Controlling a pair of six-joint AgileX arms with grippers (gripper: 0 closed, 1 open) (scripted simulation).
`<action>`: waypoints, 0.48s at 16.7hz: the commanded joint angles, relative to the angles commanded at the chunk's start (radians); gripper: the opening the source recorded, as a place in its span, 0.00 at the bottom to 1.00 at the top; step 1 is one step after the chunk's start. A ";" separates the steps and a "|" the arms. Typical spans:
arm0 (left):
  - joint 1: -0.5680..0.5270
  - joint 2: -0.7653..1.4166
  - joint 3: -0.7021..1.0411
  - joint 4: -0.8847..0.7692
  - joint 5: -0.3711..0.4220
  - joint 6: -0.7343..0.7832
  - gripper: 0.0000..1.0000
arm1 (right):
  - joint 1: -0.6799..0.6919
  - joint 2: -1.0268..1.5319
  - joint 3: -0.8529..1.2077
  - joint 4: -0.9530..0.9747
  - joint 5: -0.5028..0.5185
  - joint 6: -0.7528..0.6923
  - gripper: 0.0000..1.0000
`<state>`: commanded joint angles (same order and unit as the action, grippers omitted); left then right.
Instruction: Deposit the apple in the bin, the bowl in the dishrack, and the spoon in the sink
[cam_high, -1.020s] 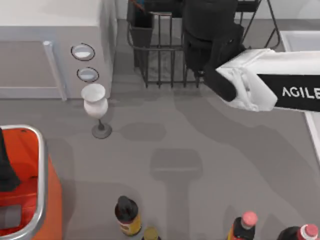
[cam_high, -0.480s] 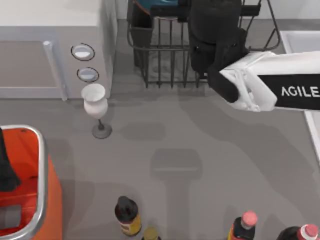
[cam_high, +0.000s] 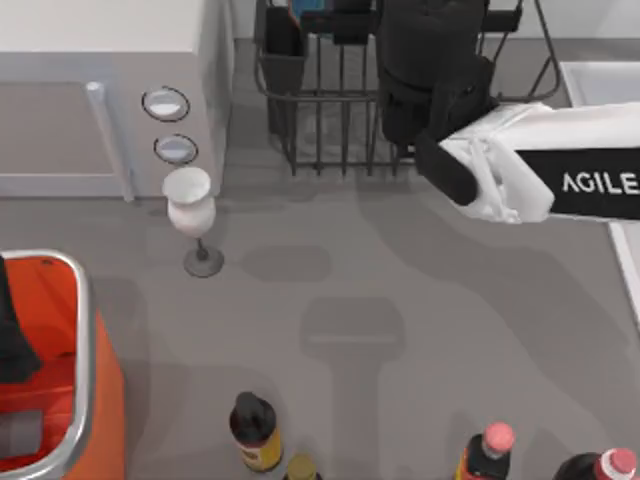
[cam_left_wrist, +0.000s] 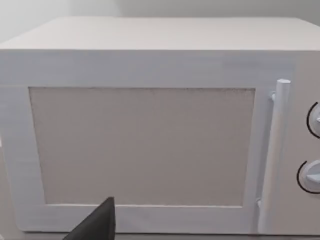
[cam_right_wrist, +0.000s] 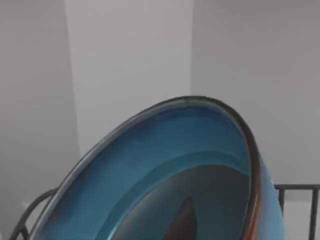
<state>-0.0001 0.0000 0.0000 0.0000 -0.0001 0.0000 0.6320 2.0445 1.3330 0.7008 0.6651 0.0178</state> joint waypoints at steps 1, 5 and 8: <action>0.000 0.000 0.000 0.000 0.000 0.000 1.00 | 0.000 0.000 0.000 0.000 0.000 0.000 0.90; 0.000 0.000 0.000 0.000 0.000 0.000 1.00 | 0.000 0.000 0.000 0.000 0.000 0.000 1.00; 0.000 0.000 0.000 0.000 0.000 0.000 1.00 | 0.000 0.000 0.000 0.000 0.000 0.000 1.00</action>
<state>-0.0001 0.0000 0.0000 0.0000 -0.0001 0.0000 0.6320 2.0445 1.3330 0.7008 0.6651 0.0178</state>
